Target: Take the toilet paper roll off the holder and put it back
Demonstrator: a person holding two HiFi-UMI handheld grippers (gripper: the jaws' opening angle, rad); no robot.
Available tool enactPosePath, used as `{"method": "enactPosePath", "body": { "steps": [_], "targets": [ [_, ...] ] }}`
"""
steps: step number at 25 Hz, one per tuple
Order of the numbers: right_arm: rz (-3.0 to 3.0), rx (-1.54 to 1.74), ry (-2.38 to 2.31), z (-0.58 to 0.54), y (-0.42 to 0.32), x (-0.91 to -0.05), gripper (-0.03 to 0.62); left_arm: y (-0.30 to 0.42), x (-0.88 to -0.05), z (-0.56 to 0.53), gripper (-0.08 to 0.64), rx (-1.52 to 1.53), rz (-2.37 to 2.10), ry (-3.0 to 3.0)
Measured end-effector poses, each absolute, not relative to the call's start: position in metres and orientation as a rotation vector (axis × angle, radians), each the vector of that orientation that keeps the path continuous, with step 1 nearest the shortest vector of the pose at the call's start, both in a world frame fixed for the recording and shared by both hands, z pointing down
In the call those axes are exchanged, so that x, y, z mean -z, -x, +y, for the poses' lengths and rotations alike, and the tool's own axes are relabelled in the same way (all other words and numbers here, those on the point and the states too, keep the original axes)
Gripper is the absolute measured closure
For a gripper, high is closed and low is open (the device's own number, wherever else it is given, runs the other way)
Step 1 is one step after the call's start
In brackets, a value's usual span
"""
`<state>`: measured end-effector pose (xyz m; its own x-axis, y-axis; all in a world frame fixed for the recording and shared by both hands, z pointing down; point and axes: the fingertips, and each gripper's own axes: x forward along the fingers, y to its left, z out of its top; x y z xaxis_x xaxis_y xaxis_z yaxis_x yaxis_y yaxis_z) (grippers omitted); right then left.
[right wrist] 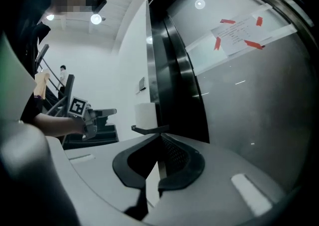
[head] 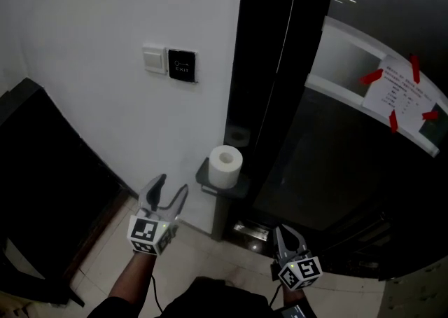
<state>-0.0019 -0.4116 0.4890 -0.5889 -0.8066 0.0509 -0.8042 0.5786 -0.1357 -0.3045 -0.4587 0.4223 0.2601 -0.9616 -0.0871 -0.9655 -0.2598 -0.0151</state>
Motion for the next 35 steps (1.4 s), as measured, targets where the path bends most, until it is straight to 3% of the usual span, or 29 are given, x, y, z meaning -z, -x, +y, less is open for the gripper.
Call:
{"method": "enactPosePath", "body": {
  "steps": [6,9,10,27,35],
  "targets": [
    [2.869,0.222,1.344,-0.379,0.063,-0.49,0.578,0.377,-0.435,-0.396,0.393,-0.177,1.986,2.387],
    [2.939,0.235,1.276,-0.352,0.097,-0.493,0.578,0.396,-0.443,-0.375,0.55,-0.215,1.989,2.413],
    [2.945,0.244,1.276,-0.344,0.103,-0.494,0.578,0.395,-0.447,-0.369,0.558,-0.219,1.969,2.447],
    [2.888,0.211,1.364,-0.295,0.087,-0.483,0.578,0.387,-0.5,-0.298,0.558,-0.165,1.994,2.566],
    [2.856,0.204,1.347,-0.263,0.012,-0.478,0.578,0.313,-0.498,-0.256,0.558,-0.06,1.988,2.531]
  ]
}}
